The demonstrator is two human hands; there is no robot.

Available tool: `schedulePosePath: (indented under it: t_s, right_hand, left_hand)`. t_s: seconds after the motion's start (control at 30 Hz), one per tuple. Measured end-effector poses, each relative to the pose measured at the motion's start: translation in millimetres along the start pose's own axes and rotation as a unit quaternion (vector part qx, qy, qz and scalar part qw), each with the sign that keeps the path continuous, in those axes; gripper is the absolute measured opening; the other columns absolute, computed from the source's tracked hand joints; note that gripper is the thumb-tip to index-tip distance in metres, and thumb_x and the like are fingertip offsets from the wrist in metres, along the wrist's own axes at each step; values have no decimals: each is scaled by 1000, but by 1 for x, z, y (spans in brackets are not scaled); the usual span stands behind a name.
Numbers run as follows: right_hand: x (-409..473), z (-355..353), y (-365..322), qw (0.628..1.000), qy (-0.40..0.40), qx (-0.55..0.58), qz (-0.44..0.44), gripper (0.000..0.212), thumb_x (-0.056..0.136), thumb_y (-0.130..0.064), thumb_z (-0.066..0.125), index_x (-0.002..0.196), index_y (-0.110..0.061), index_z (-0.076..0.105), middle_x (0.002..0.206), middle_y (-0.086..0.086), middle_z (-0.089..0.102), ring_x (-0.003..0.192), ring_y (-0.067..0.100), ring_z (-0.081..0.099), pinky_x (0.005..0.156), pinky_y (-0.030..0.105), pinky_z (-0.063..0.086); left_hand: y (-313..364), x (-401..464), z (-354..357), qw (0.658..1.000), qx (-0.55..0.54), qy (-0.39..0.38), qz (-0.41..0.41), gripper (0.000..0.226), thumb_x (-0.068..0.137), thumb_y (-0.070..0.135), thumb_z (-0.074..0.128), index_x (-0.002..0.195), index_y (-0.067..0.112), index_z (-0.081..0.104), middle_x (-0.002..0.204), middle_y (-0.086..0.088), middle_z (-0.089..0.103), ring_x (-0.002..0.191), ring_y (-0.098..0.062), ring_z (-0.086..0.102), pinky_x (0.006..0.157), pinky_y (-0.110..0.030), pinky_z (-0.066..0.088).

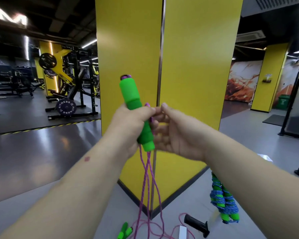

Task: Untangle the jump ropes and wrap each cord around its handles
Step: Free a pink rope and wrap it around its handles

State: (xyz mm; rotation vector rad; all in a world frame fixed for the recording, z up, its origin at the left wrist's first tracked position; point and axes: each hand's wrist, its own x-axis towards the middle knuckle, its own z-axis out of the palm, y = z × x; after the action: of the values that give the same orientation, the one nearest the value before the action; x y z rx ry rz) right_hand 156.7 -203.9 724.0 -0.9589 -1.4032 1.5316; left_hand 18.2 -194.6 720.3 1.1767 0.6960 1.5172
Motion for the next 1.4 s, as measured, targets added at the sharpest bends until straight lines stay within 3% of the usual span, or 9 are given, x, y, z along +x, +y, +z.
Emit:
schedulePosePath:
  t_s: [0.1, 0.37, 0.63, 0.73, 0.87, 1.0, 1.1, 1.2, 1.4]
  right_hand:
    - [-17, -6, 16, 991, -80, -101, 34, 37, 101, -36, 52, 121, -6, 62, 91, 11, 72, 86, 26, 69, 92, 44, 55]
    - [16, -4, -21, 964, 148, -73, -210, 17, 99, -19, 62, 109, -6, 67, 80, 2, 71, 63, 15, 61, 52, 25, 51]
    - [-13, -7, 16, 994, -56, -90, 28, 33, 101, -39, 52, 104, -11, 69, 88, 7, 73, 80, 23, 70, 90, 42, 55]
    - [-13, -5, 7, 988, 22, -128, -83, 17, 102, -17, 55, 101, -7, 69, 76, 4, 71, 62, 14, 65, 69, 31, 58]
    - [12, -9, -25, 963, 129, -78, -223, 15, 102, -19, 55, 101, -12, 69, 78, -1, 73, 73, 15, 63, 76, 32, 48]
    - [17, -7, -13, 991, 98, -23, -94, 29, 102, -42, 52, 97, -16, 64, 75, 0, 69, 55, 13, 54, 61, 28, 47]
    - [-5, -7, 10, 997, -24, -73, 22, 35, 100, -44, 51, 102, -14, 68, 84, 5, 71, 78, 21, 68, 85, 38, 53]
    - [-7, -6, 11, 988, 37, -129, -74, 17, 101, -15, 56, 106, -5, 69, 78, 5, 72, 72, 18, 69, 81, 35, 56]
    - [21, -6, -21, 960, 168, -80, -208, 13, 98, -21, 63, 104, -12, 71, 83, 1, 74, 74, 15, 63, 75, 33, 47]
  left_hand:
    - [13, 21, -12, 999, 21, 35, 6, 29, 93, -2, 65, 119, -12, 58, 93, -19, 77, 67, -17, 75, 47, -20, 51]
    - [-17, -17, -3, 998, 13, -55, -28, 17, 95, 3, 66, 101, 12, 53, 93, -14, 76, 90, -30, 77, 47, -21, 48]
    - [11, 15, -5, 1000, 4, 10, -3, 24, 94, -3, 63, 117, -10, 58, 86, -13, 76, 62, -14, 73, 47, -19, 51]
    - [9, 15, -12, 999, 11, 27, -22, 33, 94, 2, 65, 124, -10, 57, 87, -11, 76, 67, -16, 76, 45, -18, 50]
    - [-14, -22, -1, 995, -5, -59, -81, 16, 92, 1, 66, 99, 11, 55, 89, -9, 78, 75, -21, 77, 44, -18, 47]
    - [-10, -13, 10, 999, 7, -35, -18, 16, 94, -6, 62, 86, 8, 61, 66, -6, 72, 56, -15, 68, 44, -20, 48]
    - [10, 18, -1, 999, -13, 31, -2, 27, 94, -3, 63, 118, -12, 60, 79, -12, 75, 62, -15, 74, 45, -20, 50]
    - [13, 23, -14, 998, 20, 59, 1, 42, 93, 4, 67, 131, -10, 53, 94, -13, 77, 76, -20, 78, 45, -20, 50]
    - [-18, -22, 0, 996, 23, -58, -58, 19, 90, -1, 70, 96, 9, 55, 94, -17, 77, 85, -26, 77, 44, -19, 46]
